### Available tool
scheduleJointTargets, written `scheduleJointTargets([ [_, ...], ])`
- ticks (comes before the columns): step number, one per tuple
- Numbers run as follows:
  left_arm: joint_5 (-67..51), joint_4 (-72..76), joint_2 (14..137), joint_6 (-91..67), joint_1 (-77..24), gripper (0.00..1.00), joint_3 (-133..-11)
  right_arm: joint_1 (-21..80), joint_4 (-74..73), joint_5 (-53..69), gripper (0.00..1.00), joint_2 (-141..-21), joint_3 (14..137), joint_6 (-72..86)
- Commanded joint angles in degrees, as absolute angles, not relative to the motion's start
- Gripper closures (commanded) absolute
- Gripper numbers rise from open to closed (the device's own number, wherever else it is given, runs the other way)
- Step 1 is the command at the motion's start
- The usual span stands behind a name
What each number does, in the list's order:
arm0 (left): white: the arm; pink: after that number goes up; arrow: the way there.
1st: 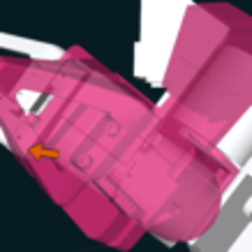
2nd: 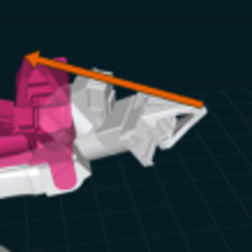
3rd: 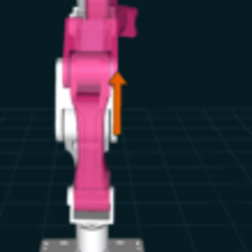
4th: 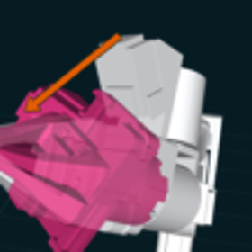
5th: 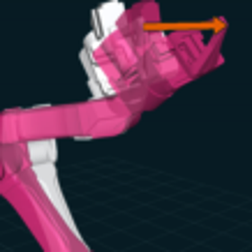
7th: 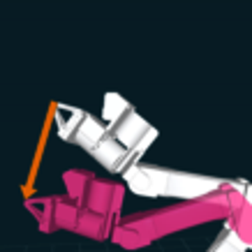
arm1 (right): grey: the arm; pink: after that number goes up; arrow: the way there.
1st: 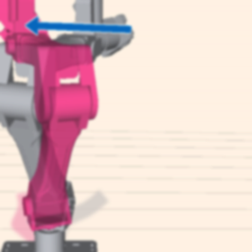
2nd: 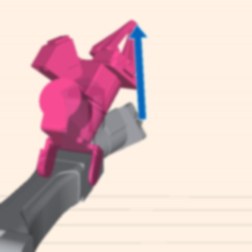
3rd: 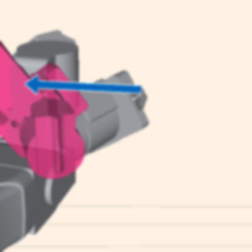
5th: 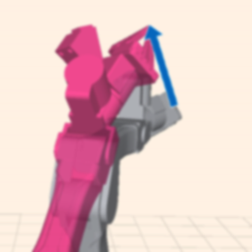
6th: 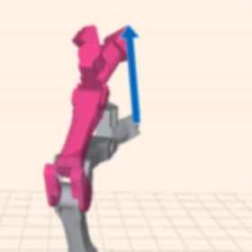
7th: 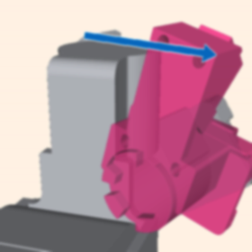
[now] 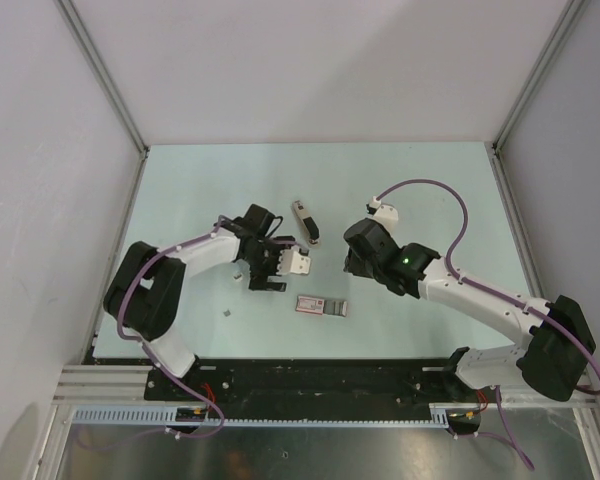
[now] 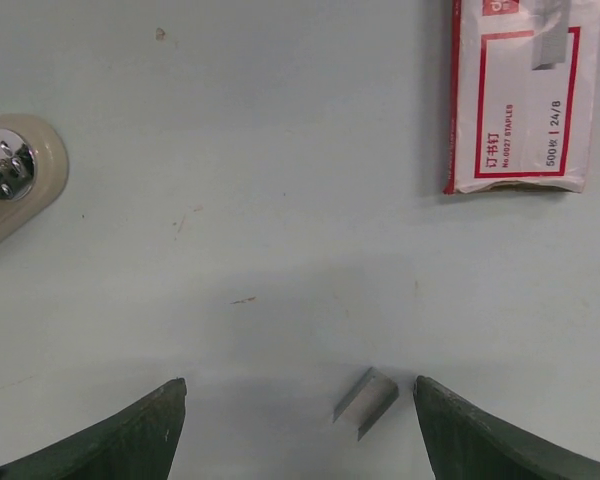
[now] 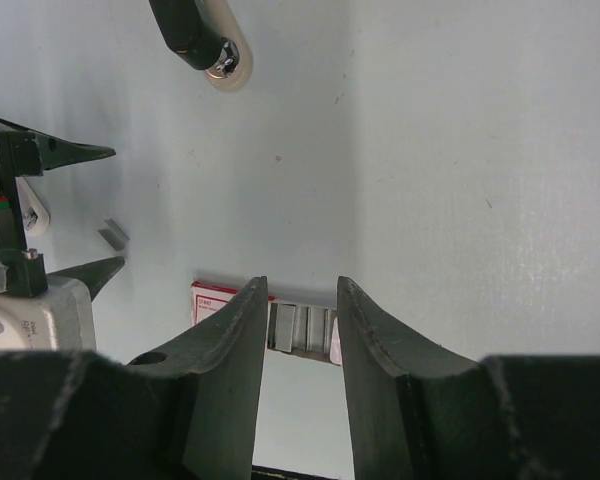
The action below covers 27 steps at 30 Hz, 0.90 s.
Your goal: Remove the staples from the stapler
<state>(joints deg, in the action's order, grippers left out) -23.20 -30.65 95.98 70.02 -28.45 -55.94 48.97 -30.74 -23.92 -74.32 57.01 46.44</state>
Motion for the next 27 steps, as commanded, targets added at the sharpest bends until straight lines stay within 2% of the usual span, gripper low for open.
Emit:
scheduleJointTargets([
  [1,-25.23,-30.67,97.54,68.99,-28.83,0.04,-58.44,48.71,-28.64,-24.17,0.61,-72.81,56.70,46.77],
  [14,-21.69,-30.72,99.77,66.63,-28.76,0.24,-60.91,48.43,-28.20,-23.61,0.62,-73.32,56.63,46.71],
  [23,-20.74,-30.76,99.79,64.89,-28.19,0.24,-61.58,48.43,-28.27,-23.33,0.63,-73.25,56.60,46.78],
  [27,-21.87,-30.92,97.39,63.88,-28.13,0.20,-60.70,48.48,-28.27,-23.33,0.63,-73.26,56.60,46.76],
])
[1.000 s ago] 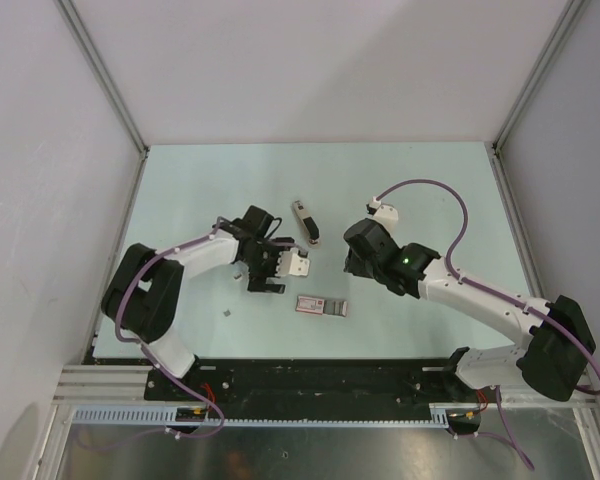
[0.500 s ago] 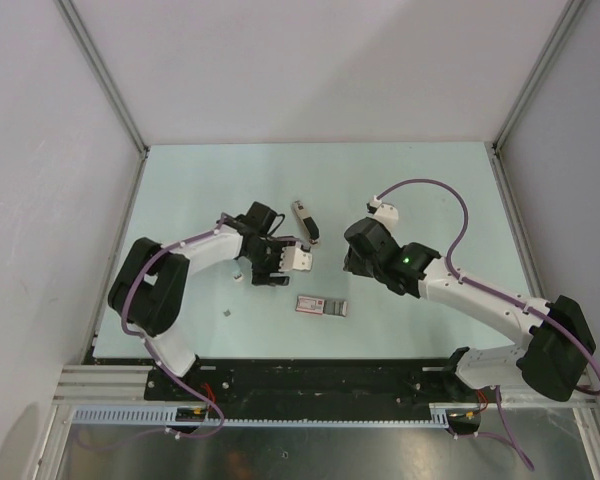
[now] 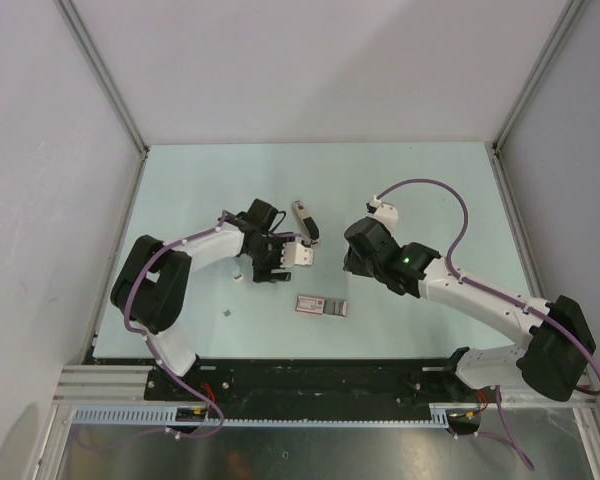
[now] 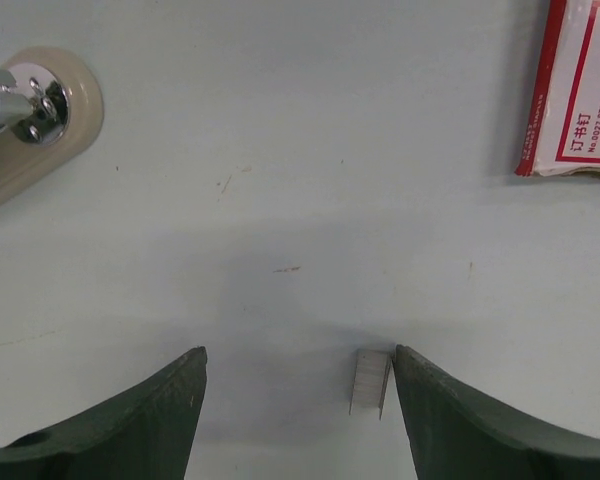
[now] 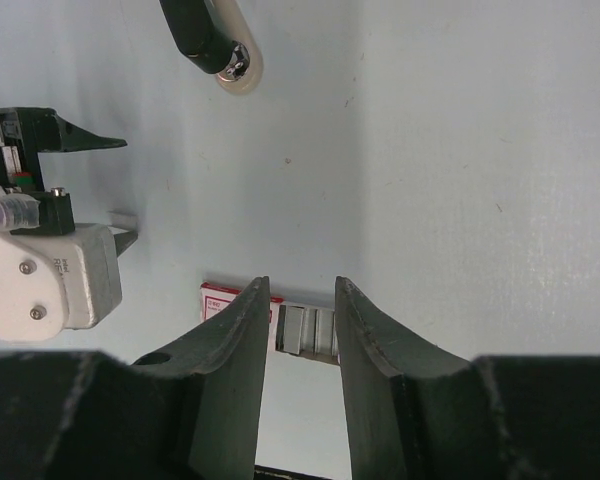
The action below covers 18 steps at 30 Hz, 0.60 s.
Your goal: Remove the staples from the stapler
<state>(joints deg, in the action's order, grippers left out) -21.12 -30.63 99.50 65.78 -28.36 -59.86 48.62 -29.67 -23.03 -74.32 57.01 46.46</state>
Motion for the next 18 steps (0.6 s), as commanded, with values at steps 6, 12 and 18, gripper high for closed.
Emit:
scheduleJointTargets([
  [6,-26.33,-34.08,91.87,68.50,-28.05,0.11,-57.40,48.56,-28.22,-23.30,0.63,-73.34,56.61,46.82],
  [12,-24.21,-34.90,92.59,71.65,-27.97,0.08,-55.93,48.89,-28.20,-23.50,0.63,-73.11,56.56,47.01],
  [18,-22.34,-34.95,96.99,71.61,-27.94,0.11,-58.70,49.00,-27.98,-23.49,0.63,-72.82,56.01,47.35],
])
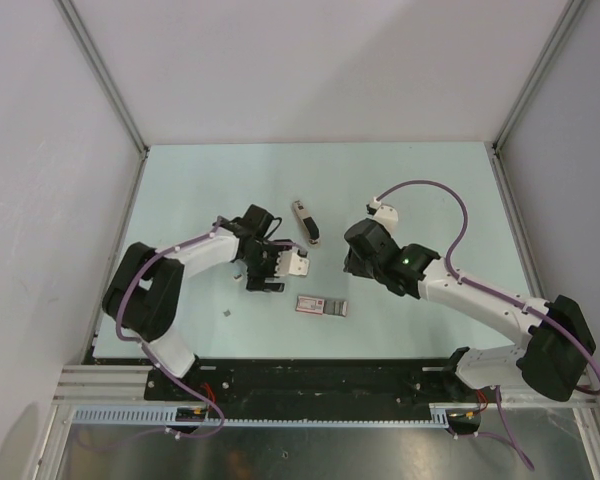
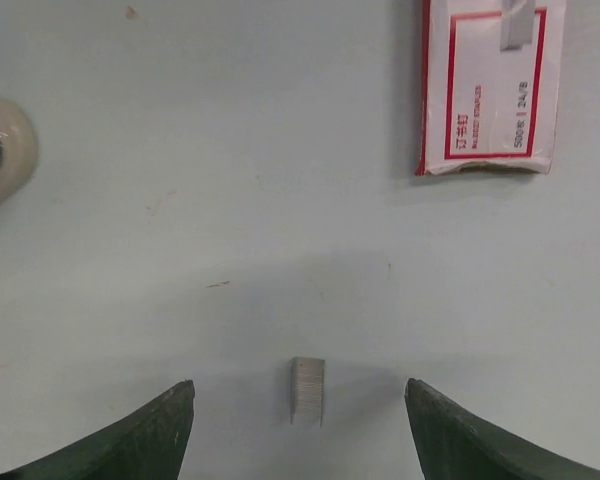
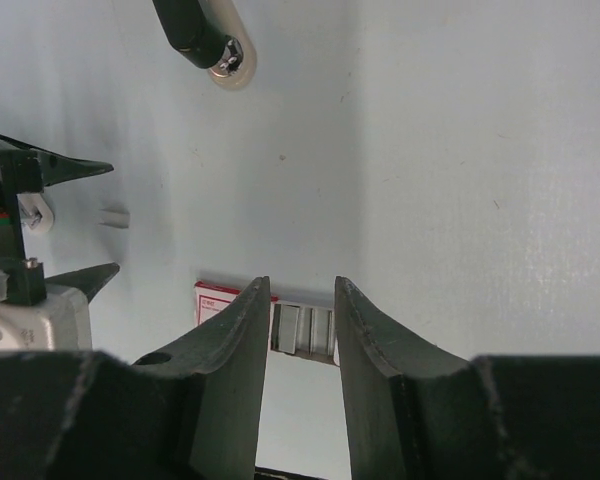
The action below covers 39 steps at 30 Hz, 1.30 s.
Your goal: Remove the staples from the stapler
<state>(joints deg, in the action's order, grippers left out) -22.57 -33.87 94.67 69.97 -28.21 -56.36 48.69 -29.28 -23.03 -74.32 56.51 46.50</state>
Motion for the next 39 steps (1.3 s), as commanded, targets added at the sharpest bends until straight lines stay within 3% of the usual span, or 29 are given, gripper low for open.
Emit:
scheduleJointTargets([
  [1,-22.38,-34.92,97.40,71.49,-27.95,0.12,-59.01,49.02,-28.10,-23.57,0.63,-72.71,56.00,47.36],
  [9,-22.25,-34.90,98.68,71.27,-28.23,0.23,-59.46,48.85,-27.93,-23.65,0.64,-72.25,55.33,47.48],
  [21,-19.13,-36.46,100.21,72.05,-30.09,0.56,-59.21,48.64,-27.77,-23.60,0.64,-72.20,54.97,47.75],
  [28,-18.66,-36.69,101.18,71.82,-30.87,0.61,-59.95,48.60,-27.85,-23.79,0.63,-71.76,54.78,47.88],
  [31,-17.63,-36.80,101.81,71.68,-31.03,0.71,-59.98,48.59,-27.94,-23.82,0.63,-71.68,54.76,47.90],
  [35,-15.39,-36.95,102.87,71.13,-31.50,0.94,-59.92,48.59,-27.99,-23.91,0.60,-71.58,54.75,47.94],
  [39,-13.21,-37.10,103.71,69.48,-31.79,1.00,-59.91,48.47,-28.35,-24.12,0.56,-71.04,54.76,47.90],
])
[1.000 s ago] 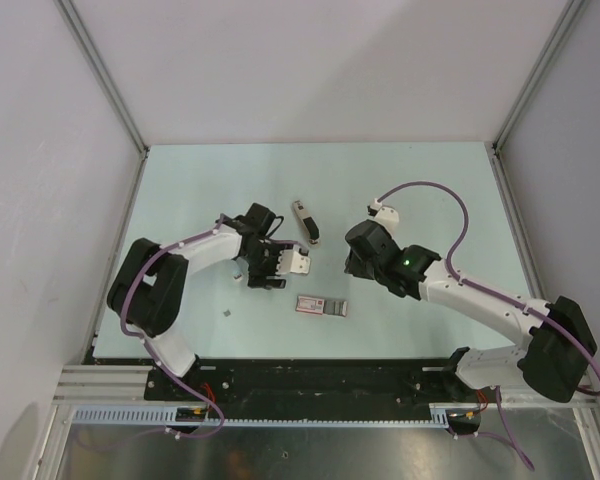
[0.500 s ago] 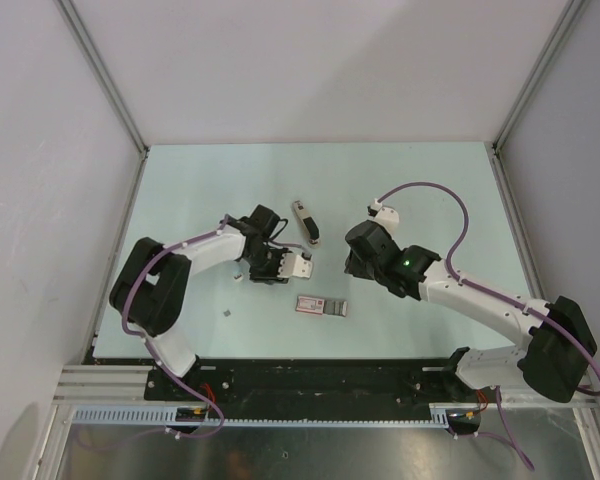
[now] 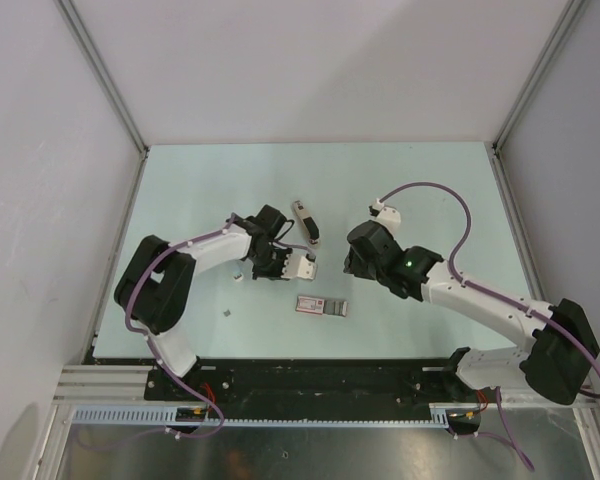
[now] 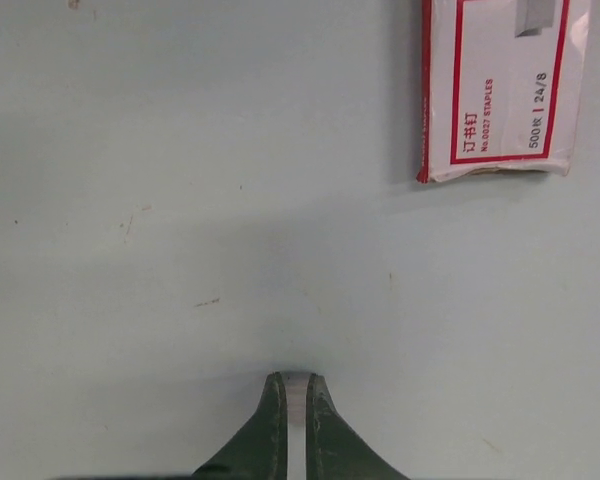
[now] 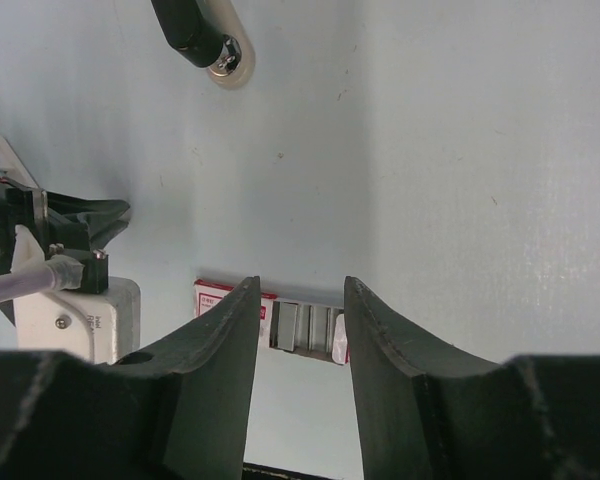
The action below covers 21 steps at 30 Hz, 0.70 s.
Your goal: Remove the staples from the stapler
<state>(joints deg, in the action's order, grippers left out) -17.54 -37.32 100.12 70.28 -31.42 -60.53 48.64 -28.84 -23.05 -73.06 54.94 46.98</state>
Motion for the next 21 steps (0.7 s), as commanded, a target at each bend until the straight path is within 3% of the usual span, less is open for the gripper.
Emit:
scheduleJointTargets([
  [1,-12.85,-37.18,103.67,69.15,-31.80,1.00,-59.84,48.45,-28.41,-24.19,0.55,-70.76,54.76,47.81],
  [10,-19.09,-38.69,97.19,62.39,-31.47,1.00,-64.12,47.82,-28.67,-24.57,0.56,-67.22,54.76,46.39],
  [21,-62.85,-41.16,90.64,31.52,-24.77,1.00,-86.95,46.94,-19.96,-18.26,0.51,-58.39,54.76,38.56],
])
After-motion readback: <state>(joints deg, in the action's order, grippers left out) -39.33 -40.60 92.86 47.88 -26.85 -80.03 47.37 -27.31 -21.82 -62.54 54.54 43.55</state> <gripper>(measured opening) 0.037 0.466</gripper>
